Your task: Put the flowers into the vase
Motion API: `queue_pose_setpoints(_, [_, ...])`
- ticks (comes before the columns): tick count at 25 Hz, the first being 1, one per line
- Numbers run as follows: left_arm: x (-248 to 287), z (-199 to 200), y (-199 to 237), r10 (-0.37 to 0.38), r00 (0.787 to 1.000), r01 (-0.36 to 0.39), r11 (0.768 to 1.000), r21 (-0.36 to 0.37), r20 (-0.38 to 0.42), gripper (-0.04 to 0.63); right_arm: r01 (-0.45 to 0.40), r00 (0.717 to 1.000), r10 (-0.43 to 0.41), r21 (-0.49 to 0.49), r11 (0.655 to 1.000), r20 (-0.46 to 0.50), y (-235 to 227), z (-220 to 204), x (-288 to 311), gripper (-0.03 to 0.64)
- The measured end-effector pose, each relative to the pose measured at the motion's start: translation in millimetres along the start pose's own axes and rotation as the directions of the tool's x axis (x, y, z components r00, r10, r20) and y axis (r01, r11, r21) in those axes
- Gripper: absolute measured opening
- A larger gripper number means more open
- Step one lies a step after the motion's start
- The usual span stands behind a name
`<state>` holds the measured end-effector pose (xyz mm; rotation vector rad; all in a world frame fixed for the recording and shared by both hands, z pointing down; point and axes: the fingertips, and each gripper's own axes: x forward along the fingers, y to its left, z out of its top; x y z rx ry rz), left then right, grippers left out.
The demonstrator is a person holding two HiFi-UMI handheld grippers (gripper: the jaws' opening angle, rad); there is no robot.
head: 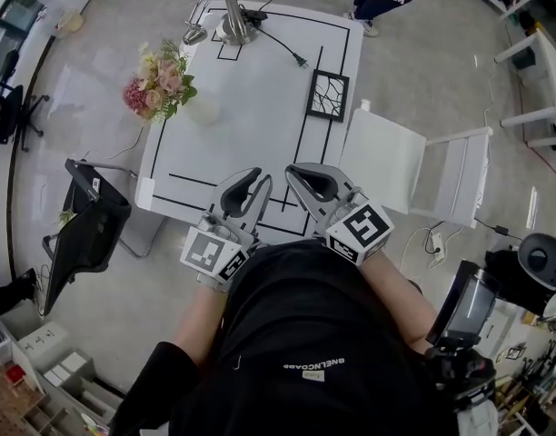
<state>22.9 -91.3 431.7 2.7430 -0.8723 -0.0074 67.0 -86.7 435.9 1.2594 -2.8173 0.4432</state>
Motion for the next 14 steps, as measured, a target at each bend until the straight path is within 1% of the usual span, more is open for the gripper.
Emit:
queue_pose_setpoints(5, [1.0, -0.1, 0.2, -0.002, 1.000, 0.002, 1.000, -0.017, 0.006, 0.079, -0.004, 1.000, 0.004, 0.004, 1.000, -0.005, -1.2, -2.7, 0.4, 0.012])
queue_pose_setpoints(14, [0.5, -0.3, 0.6, -0.008, 1.000, 0.008, 1.000, 0.011, -0.014, 0.074, 0.014, 1.000, -0.014, 0.025, 1.000, -0.012, -6.9, -5.4, 3.6, 0.012])
